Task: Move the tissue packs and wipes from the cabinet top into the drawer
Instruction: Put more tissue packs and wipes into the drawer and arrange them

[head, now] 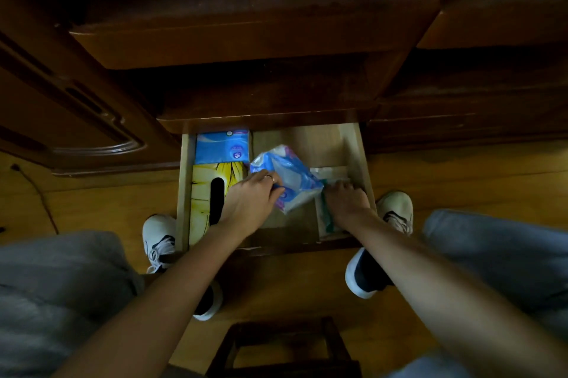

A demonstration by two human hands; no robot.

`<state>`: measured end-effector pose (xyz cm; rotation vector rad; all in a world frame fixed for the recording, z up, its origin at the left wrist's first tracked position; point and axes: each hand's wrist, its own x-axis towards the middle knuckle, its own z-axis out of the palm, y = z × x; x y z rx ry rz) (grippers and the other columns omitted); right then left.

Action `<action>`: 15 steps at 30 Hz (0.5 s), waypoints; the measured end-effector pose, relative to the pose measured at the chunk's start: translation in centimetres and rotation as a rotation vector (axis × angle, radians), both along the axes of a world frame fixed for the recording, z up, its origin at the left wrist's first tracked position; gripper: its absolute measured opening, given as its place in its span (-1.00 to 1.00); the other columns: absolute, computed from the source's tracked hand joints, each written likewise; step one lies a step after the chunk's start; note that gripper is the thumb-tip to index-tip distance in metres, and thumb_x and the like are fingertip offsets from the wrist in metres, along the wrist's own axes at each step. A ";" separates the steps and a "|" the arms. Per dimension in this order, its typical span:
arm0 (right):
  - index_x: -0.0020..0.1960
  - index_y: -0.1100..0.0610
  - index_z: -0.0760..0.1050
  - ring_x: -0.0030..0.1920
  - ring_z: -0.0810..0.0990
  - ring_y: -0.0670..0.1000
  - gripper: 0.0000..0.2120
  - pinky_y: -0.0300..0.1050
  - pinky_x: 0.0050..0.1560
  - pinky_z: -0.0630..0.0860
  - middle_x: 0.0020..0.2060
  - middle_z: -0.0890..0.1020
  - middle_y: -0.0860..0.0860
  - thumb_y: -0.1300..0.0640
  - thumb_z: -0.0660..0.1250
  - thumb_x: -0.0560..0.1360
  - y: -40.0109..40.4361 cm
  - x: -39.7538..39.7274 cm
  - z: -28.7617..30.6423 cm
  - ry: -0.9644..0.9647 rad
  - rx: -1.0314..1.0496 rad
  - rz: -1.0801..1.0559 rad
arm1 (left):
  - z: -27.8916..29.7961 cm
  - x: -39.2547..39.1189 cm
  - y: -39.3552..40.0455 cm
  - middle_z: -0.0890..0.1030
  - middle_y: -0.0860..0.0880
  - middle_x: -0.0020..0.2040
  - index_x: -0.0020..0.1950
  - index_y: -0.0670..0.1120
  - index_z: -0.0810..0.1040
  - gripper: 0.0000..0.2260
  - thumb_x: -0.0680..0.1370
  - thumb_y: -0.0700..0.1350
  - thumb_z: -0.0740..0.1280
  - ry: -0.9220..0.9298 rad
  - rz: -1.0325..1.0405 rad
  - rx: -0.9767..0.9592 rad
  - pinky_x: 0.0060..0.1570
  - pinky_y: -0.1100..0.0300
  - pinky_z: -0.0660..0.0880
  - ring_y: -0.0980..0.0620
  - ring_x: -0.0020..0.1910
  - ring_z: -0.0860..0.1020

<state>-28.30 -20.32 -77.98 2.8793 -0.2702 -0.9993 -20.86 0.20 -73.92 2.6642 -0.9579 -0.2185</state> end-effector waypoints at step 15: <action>0.28 0.18 0.53 0.04 0.73 0.11 -0.69 0.03 0.07 0.68 0.08 0.70 0.16 0.07 0.40 0.59 -0.4 6.9 -0.4 -0.464 1.360 -1.651 | -0.8 4.7 0.5 0.51 -0.10 0.34 0.52 0.02 0.27 -0.54 0.61 0.00 0.16 0.035 0.061 0.023 0.14 -0.03 0.55 -0.09 0.22 0.55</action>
